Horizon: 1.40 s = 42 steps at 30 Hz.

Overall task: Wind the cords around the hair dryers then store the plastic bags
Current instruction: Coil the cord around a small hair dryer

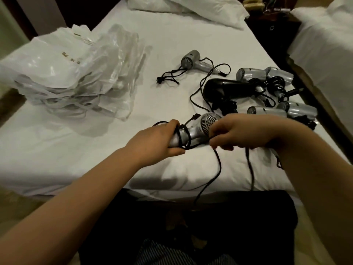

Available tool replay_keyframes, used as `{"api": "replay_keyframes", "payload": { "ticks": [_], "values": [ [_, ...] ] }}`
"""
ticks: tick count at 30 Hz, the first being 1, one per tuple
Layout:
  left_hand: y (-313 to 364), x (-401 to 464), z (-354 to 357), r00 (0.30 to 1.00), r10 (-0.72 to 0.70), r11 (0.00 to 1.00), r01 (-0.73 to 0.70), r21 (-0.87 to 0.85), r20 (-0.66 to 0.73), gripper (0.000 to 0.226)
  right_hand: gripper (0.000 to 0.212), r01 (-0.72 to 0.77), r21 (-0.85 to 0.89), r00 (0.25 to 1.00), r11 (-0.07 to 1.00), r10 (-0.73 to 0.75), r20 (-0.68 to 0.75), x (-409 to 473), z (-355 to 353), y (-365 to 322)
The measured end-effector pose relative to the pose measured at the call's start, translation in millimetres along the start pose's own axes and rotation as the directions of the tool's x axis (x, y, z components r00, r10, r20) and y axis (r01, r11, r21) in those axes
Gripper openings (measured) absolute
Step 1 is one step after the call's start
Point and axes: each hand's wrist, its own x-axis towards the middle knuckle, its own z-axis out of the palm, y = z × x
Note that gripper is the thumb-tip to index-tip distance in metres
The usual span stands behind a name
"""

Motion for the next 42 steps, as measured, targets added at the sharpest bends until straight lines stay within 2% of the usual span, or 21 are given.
{"api": "replay_keyframes", "payload": {
  "ticks": [5, 9, 11, 13, 15, 17, 20, 22, 24, 26, 27, 29, 30, 31, 32, 33, 35, 39, 42],
  "values": [
    [5, 0, -4, 0.997, 0.046, 0.999, -0.047, 0.004, 0.064, 0.061, 0.018, 0.006, -0.202, 0.991, 0.979, -0.033, -0.131, -7, -12, -11],
    [4, 4, -11, 0.995, 0.028, 0.998, -0.032, 0.050, 0.093, 0.058, 0.006, -0.009, -0.380, 0.966, 0.925, -0.091, -0.244, -7, -18, -18],
    [1, 3, -12, 0.994, 0.033, 0.997, -0.040, 0.063, 0.104, 0.058, 0.013, -0.045, -0.433, 0.928, 0.900, -0.122, -0.351, -3, -20, -16],
    [1, 2, -14, 0.990, 0.062, 0.995, -0.070, 0.064, 0.126, 0.058, 0.033, -0.080, -0.481, 0.878, 0.873, -0.167, -0.449, 5, -19, -12],
    [1, 1, -18, 0.980, 0.111, 0.988, -0.126, 0.085, 0.168, 0.060, 0.045, -0.080, -0.516, 0.852, 0.853, -0.210, -0.480, 13, -12, -10],
    [4, -2, -22, 0.958, 0.152, 0.983, -0.173, 0.066, 0.242, 0.059, 0.048, -0.011, -0.503, 0.858, 0.864, -0.251, -0.449, 19, -5, -8],
    [10, -12, -25, 0.921, 0.239, 0.968, -0.202, -0.148, 0.307, 0.047, 0.047, 0.111, -0.276, 0.928, 0.955, -0.198, -0.314, 30, -3, 3],
    [14, -18, -27, 0.927, 0.274, 0.935, -0.195, -0.297, 0.254, 0.048, 0.038, 0.143, -0.043, 0.974, 0.989, -0.148, -0.173, 40, 0, 14],
    [13, -19, -30, 0.955, 0.237, 0.879, -0.133, -0.458, 0.177, 0.051, 0.024, 0.112, 0.238, 0.986, 0.965, -0.079, -0.145, 50, 13, 31],
    [7, -16, -30, 0.972, 0.189, 0.725, -0.044, -0.688, 0.137, 0.051, 0.028, 0.070, 0.575, 0.966, 0.815, 0.089, -0.244, 61, 29, 49],
    [4, -15, -29, 0.975, 0.183, 0.627, -0.019, -0.779, 0.124, 0.054, 0.034, 0.107, 0.659, 0.961, 0.744, 0.093, -0.261, 63, 34, 55],
    [0, -13, -22, 0.978, 0.187, 0.478, -0.004, -0.878, 0.097, 0.059, 0.052, 0.213, 0.744, 0.974, 0.633, -0.075, -0.215, 70, 46, 56],
    [-1, -13, -19, 0.980, 0.185, 0.431, -0.014, -0.902, 0.073, 0.057, 0.060, 0.237, 0.811, 0.971, 0.535, -0.157, -0.180, 68, 52, 52],
    [-1, -13, -17, 0.984, 0.175, 0.394, -0.028, -0.919, 0.045, 0.051, 0.059, 0.248, 0.836, 0.965, 0.489, -0.197, -0.171, 67, 56, 45],
    [-2, -12, -16, 0.989, 0.148, 0.365, -0.036, -0.930, 0.020, 0.043, 0.051, 0.257, 0.820, 0.963, 0.511, -0.207, -0.173, 67, 61, 43],
    [-3, -12, -16, 0.994, 0.111, 0.351, -0.038, -0.936, 0.002, 0.036, 0.043, 0.273, 0.745, 0.962, 0.609, -0.187, -0.200, 66, 67, 39],
    [-7, -10, -15, 1.000, 0.013, 0.365, -0.019, -0.931, -0.015, 0.029, 0.043, 0.243, 0.581, 0.961, 0.777, -0.109, -0.256, 69, 77, 41],
    [-12, -9, -13, 0.989, -0.144, 0.415, 0.050, -0.909, -0.012, 0.028, 0.043, 0.061, 0.362, 0.969, 0.930, 0.032, -0.244, 65, 85, 37],
    [-15, -9, -15, 0.980, -0.198, 0.516, 0.077, -0.853, -0.031, 0.036, 0.034, 0.038, 0.258, 0.981, 0.965, 0.013, -0.194, 52, 87, 34]
  ]
}}
